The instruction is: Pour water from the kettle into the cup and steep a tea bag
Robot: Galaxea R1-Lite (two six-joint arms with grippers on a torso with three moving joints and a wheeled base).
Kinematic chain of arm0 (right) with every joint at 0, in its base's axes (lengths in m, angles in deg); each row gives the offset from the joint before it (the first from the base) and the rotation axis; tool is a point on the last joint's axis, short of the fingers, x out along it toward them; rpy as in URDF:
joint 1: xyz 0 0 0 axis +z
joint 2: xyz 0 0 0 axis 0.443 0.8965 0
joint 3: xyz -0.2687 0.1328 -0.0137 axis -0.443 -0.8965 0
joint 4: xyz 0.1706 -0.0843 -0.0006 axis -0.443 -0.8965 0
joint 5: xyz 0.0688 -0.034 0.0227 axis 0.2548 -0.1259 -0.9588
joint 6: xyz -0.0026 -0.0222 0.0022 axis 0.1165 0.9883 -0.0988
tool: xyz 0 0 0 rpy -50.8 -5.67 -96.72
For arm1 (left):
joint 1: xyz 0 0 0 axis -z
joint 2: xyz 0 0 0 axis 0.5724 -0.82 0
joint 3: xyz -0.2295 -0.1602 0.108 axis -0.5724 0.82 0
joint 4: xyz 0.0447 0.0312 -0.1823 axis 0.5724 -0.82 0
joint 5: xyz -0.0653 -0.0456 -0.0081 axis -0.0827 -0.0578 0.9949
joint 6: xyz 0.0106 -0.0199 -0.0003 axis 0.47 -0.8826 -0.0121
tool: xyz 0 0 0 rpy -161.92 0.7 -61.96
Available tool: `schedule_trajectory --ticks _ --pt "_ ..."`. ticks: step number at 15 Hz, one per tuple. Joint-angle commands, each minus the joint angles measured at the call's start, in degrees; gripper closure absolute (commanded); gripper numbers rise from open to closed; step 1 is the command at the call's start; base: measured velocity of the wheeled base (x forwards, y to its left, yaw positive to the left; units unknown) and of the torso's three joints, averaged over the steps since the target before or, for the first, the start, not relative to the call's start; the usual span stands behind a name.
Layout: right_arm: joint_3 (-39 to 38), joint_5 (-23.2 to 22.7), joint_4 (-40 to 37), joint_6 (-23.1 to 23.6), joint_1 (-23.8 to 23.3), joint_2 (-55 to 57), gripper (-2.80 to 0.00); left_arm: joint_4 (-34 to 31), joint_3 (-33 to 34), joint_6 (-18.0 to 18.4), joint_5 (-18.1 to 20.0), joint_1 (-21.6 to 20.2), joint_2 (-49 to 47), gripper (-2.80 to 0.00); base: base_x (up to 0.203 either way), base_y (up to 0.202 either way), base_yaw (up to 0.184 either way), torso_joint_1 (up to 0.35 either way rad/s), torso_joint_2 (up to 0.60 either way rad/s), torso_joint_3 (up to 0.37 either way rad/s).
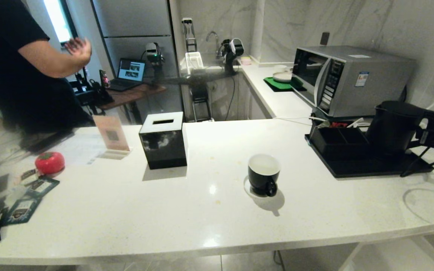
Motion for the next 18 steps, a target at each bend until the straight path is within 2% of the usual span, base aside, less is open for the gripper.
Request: schedule_trajectory --ticks 1,8,18 --pt "-2.0 0.1 0.4 0.1 0.0 -1.2 -2.80 0.0 0.0 0.0 0.0 0.0 -0.1 0.00 0.000 0.000 0.000 0.000 0.00 0.000" --pt "-10.3 0.1 0.5 0.2 -0.8 -6.3 -2.80 0.0 0.0 0.0 0.0 0.0 -0.1 0.00 0.000 0.000 0.000 0.000 0.00 0.000" --pt "-30.7 -0.1 6.4 0.2 -4.8 -18.5 -2.80 0.0 0.0 0.0 0.0 0.0 -0.1 0.00 0.000 0.000 0.000 0.000 0.00 0.000"
